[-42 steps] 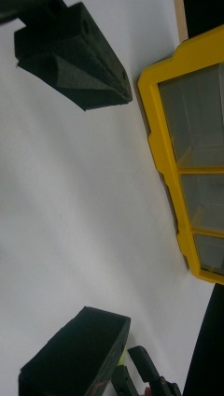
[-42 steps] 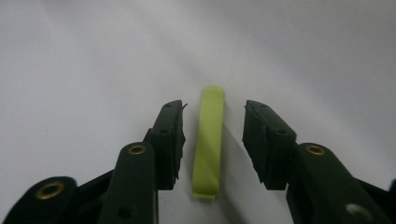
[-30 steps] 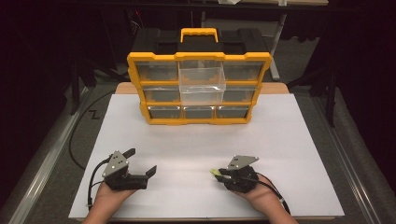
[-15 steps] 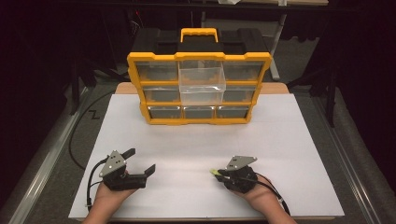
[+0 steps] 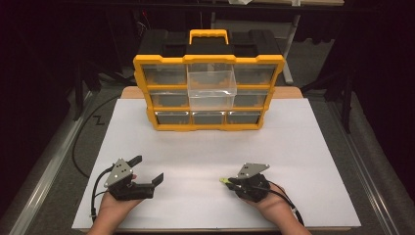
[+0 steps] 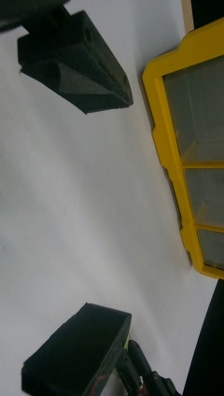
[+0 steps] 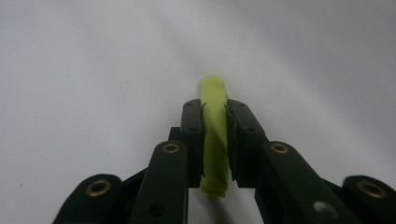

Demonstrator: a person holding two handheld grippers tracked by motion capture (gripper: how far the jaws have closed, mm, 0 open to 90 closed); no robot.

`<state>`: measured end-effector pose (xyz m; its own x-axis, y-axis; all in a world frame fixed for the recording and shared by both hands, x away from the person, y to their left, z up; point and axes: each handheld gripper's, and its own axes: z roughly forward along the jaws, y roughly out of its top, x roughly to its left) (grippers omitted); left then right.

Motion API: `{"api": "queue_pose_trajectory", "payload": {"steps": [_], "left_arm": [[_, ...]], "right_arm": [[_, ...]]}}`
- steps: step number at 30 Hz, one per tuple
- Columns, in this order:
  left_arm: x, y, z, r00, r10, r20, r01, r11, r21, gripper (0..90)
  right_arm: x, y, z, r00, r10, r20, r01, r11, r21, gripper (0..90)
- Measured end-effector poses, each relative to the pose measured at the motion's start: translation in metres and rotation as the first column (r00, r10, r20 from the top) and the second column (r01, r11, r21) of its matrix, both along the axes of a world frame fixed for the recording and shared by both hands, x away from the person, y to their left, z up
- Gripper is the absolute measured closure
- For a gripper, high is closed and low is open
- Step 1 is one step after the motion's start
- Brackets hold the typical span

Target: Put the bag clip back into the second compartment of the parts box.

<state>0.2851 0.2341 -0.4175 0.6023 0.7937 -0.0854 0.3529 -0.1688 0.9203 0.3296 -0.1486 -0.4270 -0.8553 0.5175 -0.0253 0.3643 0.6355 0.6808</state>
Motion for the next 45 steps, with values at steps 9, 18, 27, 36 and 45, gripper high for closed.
{"api": "queue_pose_trajectory", "payload": {"steps": [9, 18, 27, 36, 45], "left_arm": [[-0.001, -0.003, -0.001, 0.9999, -0.012, 0.005, 0.012, 0.9998, 0.013, 0.4], [-0.001, -0.002, 0.000, 0.9999, -0.017, 0.001, 0.017, 0.9999, -0.004, 0.3], [-0.003, -0.003, 0.002, 0.9992, -0.034, 0.023, 0.035, 0.9993, -0.017, 0.3], [-0.008, 0.000, 0.004, 0.9950, -0.031, 0.095, 0.036, 0.9984, -0.045, 0.2], [-0.011, 0.001, 0.005, 0.9904, -0.039, 0.132, 0.046, 0.9975, -0.053, 0.2]], "right_arm": [[-0.001, -0.009, 0.008, 0.9999, -0.006, 0.015, 0.005, 0.999, 0.043, 79.2], [0.002, -0.021, 0.013, 0.9996, -0.028, 0.010, 0.027, 0.998, 0.062, 79.2], [0.005, -0.030, 0.015, 0.9988, -0.048, 0.004, 0.048, 0.997, 0.061, 79.1], [0.010, -0.043, 0.015, 0.9959, -0.078, -0.046, 0.080, 0.996, 0.042, 79.1], [0.013, -0.036, 0.024, 0.9948, -0.040, -0.093, 0.041, 0.999, 0.001, 79.2]]}}
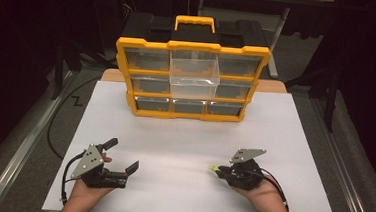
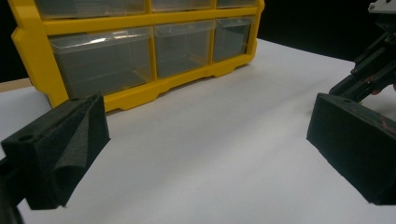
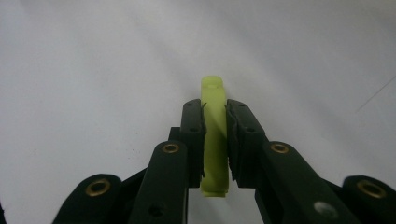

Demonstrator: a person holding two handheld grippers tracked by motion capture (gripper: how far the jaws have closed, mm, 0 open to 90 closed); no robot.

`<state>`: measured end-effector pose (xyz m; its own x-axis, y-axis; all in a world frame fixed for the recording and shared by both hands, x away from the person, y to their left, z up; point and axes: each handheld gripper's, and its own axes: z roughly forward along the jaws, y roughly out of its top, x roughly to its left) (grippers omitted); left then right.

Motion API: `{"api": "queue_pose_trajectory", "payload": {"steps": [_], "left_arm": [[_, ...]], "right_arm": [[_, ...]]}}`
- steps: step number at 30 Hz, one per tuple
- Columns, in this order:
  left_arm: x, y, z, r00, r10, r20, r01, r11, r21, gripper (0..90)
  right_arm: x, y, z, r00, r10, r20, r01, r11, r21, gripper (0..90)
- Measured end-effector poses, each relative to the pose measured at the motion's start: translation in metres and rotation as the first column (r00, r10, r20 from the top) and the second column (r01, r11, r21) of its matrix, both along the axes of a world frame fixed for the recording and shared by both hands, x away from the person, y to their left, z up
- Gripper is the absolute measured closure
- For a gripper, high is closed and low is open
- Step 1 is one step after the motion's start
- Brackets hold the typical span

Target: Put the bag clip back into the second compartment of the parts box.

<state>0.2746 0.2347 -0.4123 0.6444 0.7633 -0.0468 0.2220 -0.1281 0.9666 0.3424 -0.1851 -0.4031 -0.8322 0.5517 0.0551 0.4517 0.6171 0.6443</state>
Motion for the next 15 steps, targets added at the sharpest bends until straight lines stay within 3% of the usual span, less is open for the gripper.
{"api": "queue_pose_trajectory", "payload": {"steps": [10, 15], "left_arm": [[0.004, -0.004, -0.004, 0.9975, 0.009, -0.070, -0.004, 0.9982, 0.060, 0.3], [0.004, -0.004, -0.005, 0.9962, 0.019, -0.085, -0.013, 0.9974, 0.071, 0.3]], "right_arm": [[0.005, 0.000, 0.016, 0.9961, 0.047, -0.075, -0.054, 0.994, -0.098, 79.1], [0.007, 0.002, 0.022, 0.9915, 0.076, -0.106, -0.092, 0.984, -0.154, 79.1]]}}
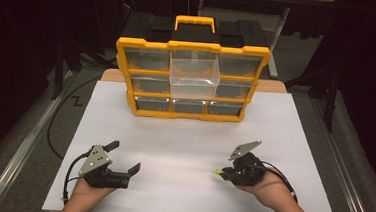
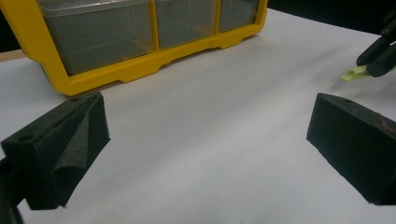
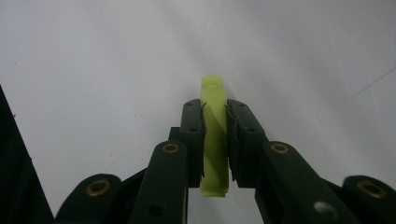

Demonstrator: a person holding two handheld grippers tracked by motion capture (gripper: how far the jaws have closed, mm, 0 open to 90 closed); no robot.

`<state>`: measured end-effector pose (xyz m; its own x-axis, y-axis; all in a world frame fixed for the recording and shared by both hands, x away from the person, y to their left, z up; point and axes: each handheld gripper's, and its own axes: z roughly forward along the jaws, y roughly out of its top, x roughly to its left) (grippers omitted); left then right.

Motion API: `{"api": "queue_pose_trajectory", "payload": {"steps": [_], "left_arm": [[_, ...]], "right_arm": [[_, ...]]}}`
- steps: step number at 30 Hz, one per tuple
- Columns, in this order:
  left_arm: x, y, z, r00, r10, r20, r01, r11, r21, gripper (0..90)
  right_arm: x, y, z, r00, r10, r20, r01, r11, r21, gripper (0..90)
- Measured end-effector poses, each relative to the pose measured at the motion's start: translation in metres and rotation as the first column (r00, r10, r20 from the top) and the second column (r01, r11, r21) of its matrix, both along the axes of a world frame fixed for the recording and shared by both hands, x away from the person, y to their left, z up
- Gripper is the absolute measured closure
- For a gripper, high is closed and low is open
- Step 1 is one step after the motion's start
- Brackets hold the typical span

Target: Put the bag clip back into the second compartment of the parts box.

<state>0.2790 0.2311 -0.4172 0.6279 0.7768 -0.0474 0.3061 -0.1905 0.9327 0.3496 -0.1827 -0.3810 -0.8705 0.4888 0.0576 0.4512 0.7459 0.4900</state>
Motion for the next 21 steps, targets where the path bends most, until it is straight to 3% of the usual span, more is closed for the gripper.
{"api": "queue_pose_trajectory", "payload": {"steps": [6, 13, 21], "left_arm": [[0.000, -0.001, 0.000, 1.0000, -0.009, 0.002, 0.009, 1.0000, -0.003, 0.3], [-0.001, -0.001, 0.000, 0.9998, -0.017, 0.008, 0.017, 0.9999, -0.001, 0.2], [-0.002, -0.002, 0.000, 0.9998, -0.019, 0.012, 0.019, 0.9998, 0.007, 0.3]], "right_arm": [[0.004, 0.004, 0.002, 0.9975, 0.037, -0.061, -0.040, 0.998, -0.051, 79.1], [0.007, 0.005, 0.007, 0.9953, 0.056, -0.079, -0.063, 0.994, -0.088, 79.1], [0.013, 0.006, 0.023, 0.9910, 0.081, -0.107, -0.095, 0.987, -0.132, 79.1]]}}
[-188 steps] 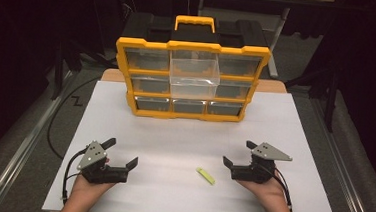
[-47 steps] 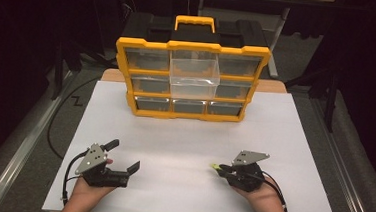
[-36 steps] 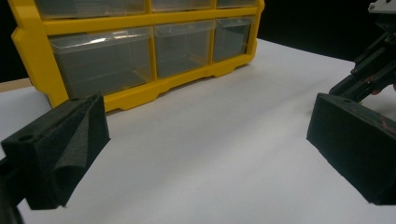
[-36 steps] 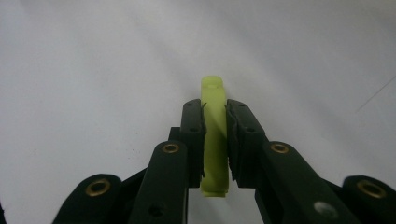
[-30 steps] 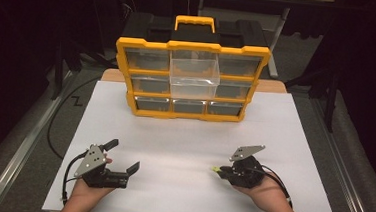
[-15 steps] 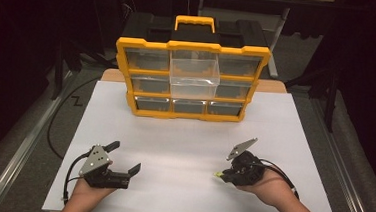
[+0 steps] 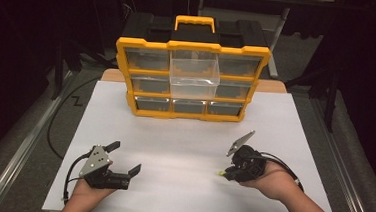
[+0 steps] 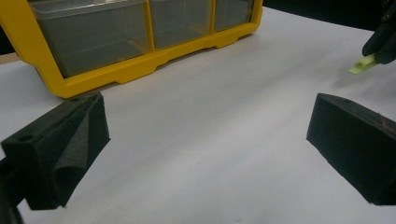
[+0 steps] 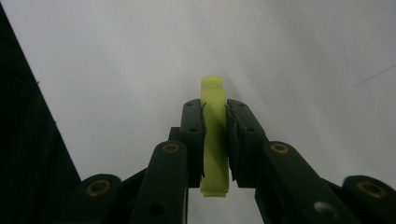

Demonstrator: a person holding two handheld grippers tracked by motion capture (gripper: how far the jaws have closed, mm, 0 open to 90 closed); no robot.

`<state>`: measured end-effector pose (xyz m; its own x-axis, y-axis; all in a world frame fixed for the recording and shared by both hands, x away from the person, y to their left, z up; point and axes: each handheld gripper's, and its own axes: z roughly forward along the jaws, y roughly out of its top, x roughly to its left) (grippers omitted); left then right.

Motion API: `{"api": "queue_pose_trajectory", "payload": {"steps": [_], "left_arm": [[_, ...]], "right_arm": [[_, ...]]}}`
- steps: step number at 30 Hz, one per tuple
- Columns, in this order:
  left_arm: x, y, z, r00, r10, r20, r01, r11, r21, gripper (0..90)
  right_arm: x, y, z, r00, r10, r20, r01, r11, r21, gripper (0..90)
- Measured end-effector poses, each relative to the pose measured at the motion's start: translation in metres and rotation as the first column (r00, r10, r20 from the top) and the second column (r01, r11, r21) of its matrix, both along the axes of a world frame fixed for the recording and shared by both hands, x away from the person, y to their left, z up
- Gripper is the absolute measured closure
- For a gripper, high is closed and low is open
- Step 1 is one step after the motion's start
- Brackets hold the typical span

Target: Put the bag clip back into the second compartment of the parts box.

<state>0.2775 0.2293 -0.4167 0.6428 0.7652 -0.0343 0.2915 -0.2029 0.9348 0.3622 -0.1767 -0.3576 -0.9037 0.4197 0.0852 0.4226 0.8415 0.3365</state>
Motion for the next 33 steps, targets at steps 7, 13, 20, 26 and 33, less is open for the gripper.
{"api": "queue_pose_trajectory", "payload": {"steps": [7, 13, 20, 26, 33], "left_arm": [[0.000, -0.001, 0.000, 1.0000, -0.003, 0.002, 0.002, 1.0000, 0.003, 0.3], [0.000, 0.000, 0.000, 1.0000, -0.004, 0.001, 0.004, 1.0000, 0.007, 0.3], [-0.001, 0.000, 0.000, 1.0000, -0.008, 0.000, 0.008, 0.9999, 0.009, 0.3], [-0.001, 0.000, 0.000, 0.9999, -0.011, 0.000, 0.011, 0.9999, 0.004, 0.3], [-0.001, 0.000, 0.000, 0.9999, -0.015, 0.001, 0.015, 0.9999, -0.002, 0.3]], "right_arm": [[0.004, 0.003, 0.023, 0.9989, 0.044, -0.020, -0.044, 0.998, -0.038, 79.1], [0.006, 0.005, 0.038, 0.9980, 0.061, -0.019, -0.062, 0.997, -0.048, 79.1], [0.010, 0.006, 0.056, 0.9975, 0.069, -0.011, -0.070, 0.997, -0.039, 79.2], [0.013, 0.008, 0.072, 0.9968, 0.080, -0.002, -0.080, 0.996, -0.041, 79.2], [0.016, 0.014, 0.087, 0.9944, 0.105, -0.001, -0.105, 0.993, -0.048, 79.2]]}}
